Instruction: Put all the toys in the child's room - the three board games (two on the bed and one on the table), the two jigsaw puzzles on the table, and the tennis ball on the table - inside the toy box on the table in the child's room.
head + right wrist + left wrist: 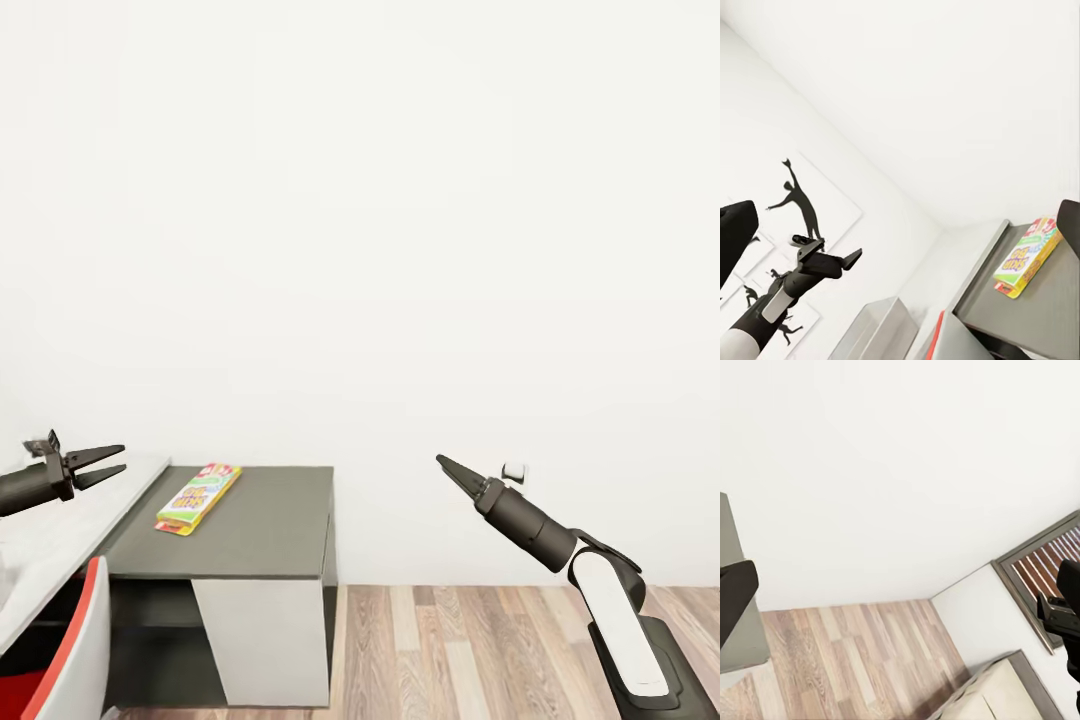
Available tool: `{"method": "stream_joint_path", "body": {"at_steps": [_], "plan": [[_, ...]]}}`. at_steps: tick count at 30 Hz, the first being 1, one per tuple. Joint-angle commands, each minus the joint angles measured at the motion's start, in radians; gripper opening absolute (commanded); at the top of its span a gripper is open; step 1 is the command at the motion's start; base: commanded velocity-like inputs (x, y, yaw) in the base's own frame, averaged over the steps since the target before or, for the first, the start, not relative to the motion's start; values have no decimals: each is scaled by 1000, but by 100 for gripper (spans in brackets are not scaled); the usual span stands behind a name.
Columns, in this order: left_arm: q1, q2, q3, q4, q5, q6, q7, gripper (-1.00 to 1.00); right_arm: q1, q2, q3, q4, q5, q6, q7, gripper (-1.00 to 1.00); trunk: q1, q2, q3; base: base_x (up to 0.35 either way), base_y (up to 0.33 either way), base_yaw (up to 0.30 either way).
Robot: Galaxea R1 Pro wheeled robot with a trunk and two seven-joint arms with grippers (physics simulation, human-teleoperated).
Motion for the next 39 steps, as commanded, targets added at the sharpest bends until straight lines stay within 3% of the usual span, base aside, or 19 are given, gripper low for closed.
{"method": "stream_joint_path", "body": {"at_steps": [1,12,18,30,33,37,39], "plan": [[-1,0,3,0,-8,10,-7,100,0,0,-1,0,-4,7,0,100,1,-1,0,280,12,-31],[-1,-4,2,1,-8,12,-7,100,0,1,-1,0,-4,6,-1,100,1,-1,0,250,67,14],[-1,-17,-5,1,-13,13,-7,100,0,1,-1,1,-6,5,-2,100,1,-1,0,120,5,114],[-2,-58,-118,1,-23,19,-3,100,-1,0,-15,77,0,2,-15,100,1,-1,0,41,0,19],[-6,-88,-130,1,-23,22,74,100,0,0,-18,103,22,1,-19,100,1,-1,0,2,0,1],[-15,-166,-136,1,-19,22,324,100,0,0,-38,122,96,2,-22,100,1,-1,0,0,0,0],[-16,-186,-137,1,-15,21,416,100,0,1,-55,126,115,3,-22,100,1,-1,0,0,0,0]]}}
